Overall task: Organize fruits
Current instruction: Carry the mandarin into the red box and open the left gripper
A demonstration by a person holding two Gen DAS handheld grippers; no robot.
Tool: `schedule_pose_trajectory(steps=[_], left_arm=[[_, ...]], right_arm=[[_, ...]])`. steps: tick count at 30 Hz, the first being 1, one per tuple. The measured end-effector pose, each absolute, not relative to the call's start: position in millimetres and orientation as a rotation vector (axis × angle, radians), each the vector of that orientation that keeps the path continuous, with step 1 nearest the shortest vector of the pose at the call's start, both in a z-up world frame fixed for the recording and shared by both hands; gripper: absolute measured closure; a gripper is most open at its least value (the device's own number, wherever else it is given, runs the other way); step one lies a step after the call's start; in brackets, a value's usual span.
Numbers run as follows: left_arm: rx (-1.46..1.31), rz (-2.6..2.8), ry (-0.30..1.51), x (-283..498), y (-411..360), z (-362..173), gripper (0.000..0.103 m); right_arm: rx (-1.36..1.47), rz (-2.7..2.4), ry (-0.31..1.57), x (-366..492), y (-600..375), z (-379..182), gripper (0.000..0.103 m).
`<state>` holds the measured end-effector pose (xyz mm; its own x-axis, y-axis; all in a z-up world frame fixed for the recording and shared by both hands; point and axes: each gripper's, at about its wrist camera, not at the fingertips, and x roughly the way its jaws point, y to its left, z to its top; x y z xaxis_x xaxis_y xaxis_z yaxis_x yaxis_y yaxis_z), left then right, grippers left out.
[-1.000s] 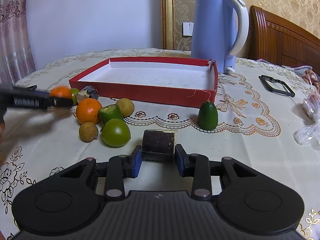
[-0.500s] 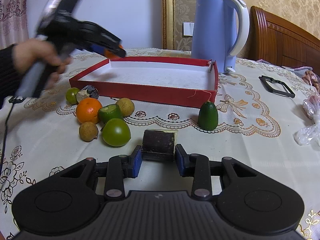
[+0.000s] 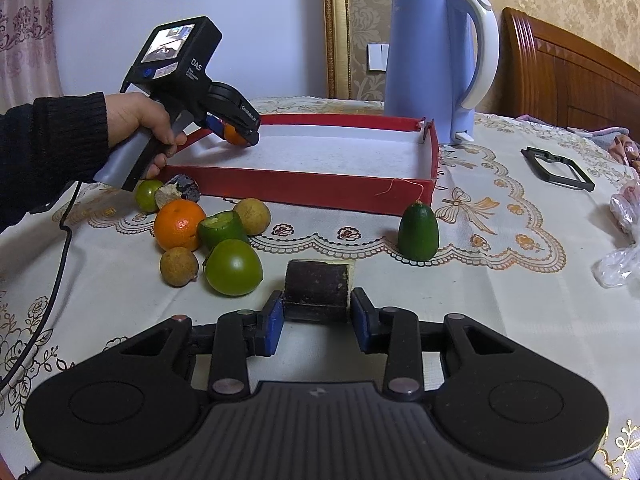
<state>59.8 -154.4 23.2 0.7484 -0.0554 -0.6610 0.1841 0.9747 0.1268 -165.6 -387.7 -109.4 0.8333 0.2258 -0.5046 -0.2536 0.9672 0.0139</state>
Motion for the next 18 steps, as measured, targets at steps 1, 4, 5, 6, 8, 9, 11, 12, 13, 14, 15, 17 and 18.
schedule_pose_trajectory(steps=[1, 4, 5, 6, 8, 9, 11, 12, 13, 14, 15, 17, 18], left_arm=[[0.193, -0.132, 0.716, 59.8, -155.2, 23.3, 0.063], [0.185, -0.138, 0.730, 61.0, -154.3, 24.4, 0.062], [0.180, -0.143, 0.733, 60.5, -153.7, 25.3, 0.062], [0.177, -0.148, 0.732, 59.6, -153.4, 25.9, 0.062], [0.173, -0.157, 0.719, 55.0, -152.4, 28.8, 0.062], [0.171, -0.163, 0.711, 52.0, -151.8, 30.9, 0.062], [0.162, -0.180, 0.684, 44.9, -150.1, 37.1, 0.062], [0.159, -0.188, 0.664, 39.4, -148.8, 41.4, 0.062], [0.156, -0.195, 0.632, 32.1, -147.3, 46.3, 0.062], [0.155, -0.198, 0.602, 26.4, -145.8, 50.6, 0.062], [0.160, -0.207, 0.565, 18.0, -145.3, 55.5, 0.062], [0.178, -0.225, 0.538, 10.6, -147.5, 59.4, 0.062], [0.187, -0.225, 0.533, 9.1, -149.6, 59.5, 0.062]], right_arm=[[-0.053, 0.255, 0.528, -165.6, -387.9, -109.4, 0.068], [-0.056, 0.253, 0.528, -165.9, -387.8, -109.3, 0.068], [-0.058, 0.252, 0.528, -166.0, -387.6, -109.4, 0.068], [-0.060, 0.252, 0.528, -166.2, -387.3, -109.5, 0.068], [-0.065, 0.251, 0.528, -166.2, -387.0, -109.7, 0.068], [-0.069, 0.249, 0.528, -166.1, -386.4, -109.8, 0.068], [-0.079, 0.247, 0.527, -166.0, -384.9, -109.9, 0.068], [-0.081, 0.246, 0.527, -165.9, -384.6, -109.8, 0.068], [-0.081, 0.245, 0.527, -165.9, -384.5, -109.9, 0.068], [-0.082, 0.245, 0.527, -165.9, -384.4, -109.9, 0.068], [-0.083, 0.244, 0.527, -165.8, -384.2, -110.0, 0.068], [-0.088, 0.243, 0.526, -166.0, -383.3, -110.0, 0.068], [-0.089, 0.243, 0.526, -165.9, -383.2, -109.9, 0.068]])
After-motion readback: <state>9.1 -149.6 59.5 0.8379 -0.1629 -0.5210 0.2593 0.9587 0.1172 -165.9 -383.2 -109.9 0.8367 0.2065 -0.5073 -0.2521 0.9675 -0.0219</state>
